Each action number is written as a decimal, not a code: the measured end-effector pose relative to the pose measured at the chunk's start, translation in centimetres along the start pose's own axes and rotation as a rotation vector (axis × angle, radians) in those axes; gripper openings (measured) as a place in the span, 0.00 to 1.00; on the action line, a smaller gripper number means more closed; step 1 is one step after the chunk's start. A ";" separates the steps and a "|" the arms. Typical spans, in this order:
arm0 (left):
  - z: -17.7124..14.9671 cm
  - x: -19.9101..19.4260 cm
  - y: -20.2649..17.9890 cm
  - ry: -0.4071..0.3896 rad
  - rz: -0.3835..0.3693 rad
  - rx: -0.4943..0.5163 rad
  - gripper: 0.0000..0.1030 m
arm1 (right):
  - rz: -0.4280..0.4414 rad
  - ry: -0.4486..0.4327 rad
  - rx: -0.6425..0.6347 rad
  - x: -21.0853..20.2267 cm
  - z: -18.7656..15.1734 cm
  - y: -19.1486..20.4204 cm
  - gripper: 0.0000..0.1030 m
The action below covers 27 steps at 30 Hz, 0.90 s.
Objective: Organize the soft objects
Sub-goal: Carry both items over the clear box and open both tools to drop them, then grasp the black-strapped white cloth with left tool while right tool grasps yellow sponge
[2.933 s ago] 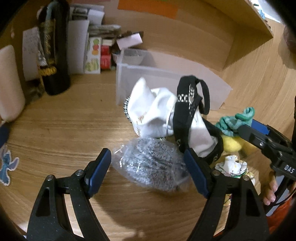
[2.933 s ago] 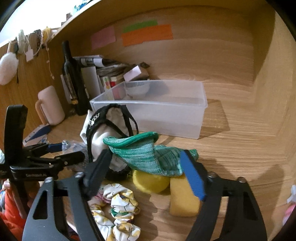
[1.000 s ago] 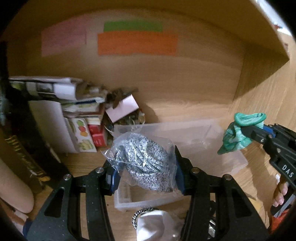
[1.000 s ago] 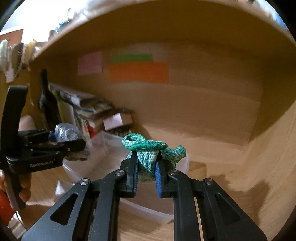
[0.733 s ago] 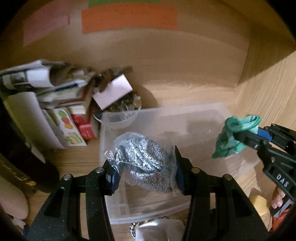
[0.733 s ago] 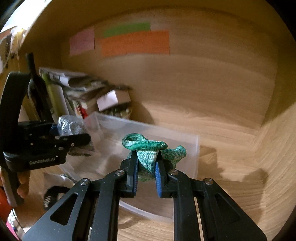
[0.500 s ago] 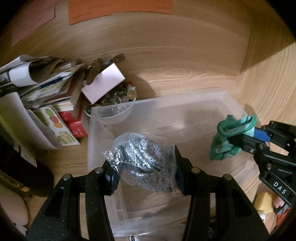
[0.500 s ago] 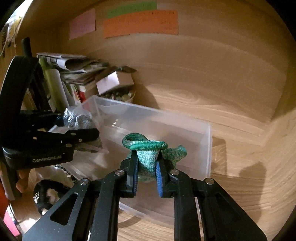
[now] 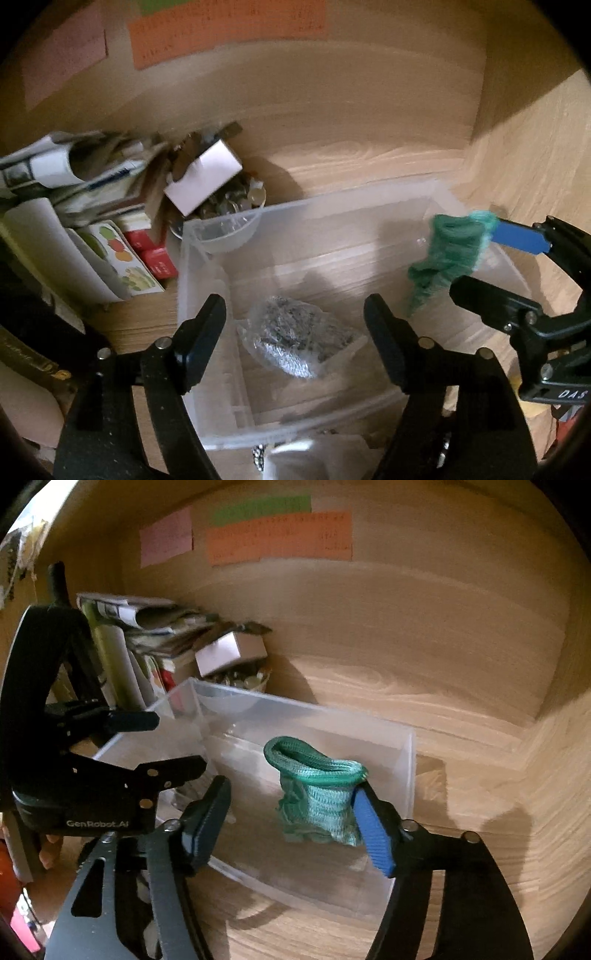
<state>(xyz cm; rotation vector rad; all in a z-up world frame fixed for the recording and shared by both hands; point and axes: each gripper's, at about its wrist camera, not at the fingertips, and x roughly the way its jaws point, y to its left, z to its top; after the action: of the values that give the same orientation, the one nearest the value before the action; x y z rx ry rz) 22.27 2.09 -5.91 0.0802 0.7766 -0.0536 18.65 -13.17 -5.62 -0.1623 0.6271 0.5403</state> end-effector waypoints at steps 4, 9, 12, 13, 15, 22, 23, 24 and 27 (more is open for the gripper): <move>-0.2 -2.3 0.0 -0.047 -0.010 -0.012 0.85 | -0.030 -0.068 -0.005 -2.4 0.3 0.2 0.73; -0.8 -5.2 -0.2 -0.121 -0.006 -0.024 0.94 | -0.056 -0.142 -0.012 -5.8 0.4 0.5 0.79; -1.5 -6.9 -0.3 -0.170 0.004 -0.029 0.99 | -0.049 -0.186 -0.010 -8.1 -0.1 0.8 0.81; -1.9 -7.7 -0.3 -0.188 0.007 -0.031 0.99 | -0.049 -0.194 -0.010 -8.4 -0.2 0.9 0.82; -2.6 -8.8 -0.5 -0.209 0.008 -0.033 0.99 | -0.056 -0.213 -0.013 -9.5 -0.7 1.2 0.82; -5.7 -9.8 0.0 -0.212 0.002 -0.049 1.00 | -0.071 -0.213 -0.002 -11.4 -3.6 1.3 0.82; -6.2 -9.7 0.0 -0.205 0.007 -0.051 1.00 | -0.072 -0.203 0.002 -11.4 -4.1 1.3 0.82; -6.8 -9.5 0.1 -0.197 0.011 -0.054 1.00 | -0.078 -0.193 0.005 -11.4 -4.7 1.2 0.82; -8.2 -8.9 0.0 -0.169 0.008 -0.065 1.00 | -0.097 -0.157 0.015 -11.2 -6.4 0.9 0.82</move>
<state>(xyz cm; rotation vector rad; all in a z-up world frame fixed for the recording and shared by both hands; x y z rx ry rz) 10.20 2.98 -5.51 0.0163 0.6082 -0.0271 7.32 -19.18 -4.04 -0.1341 0.4683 0.4499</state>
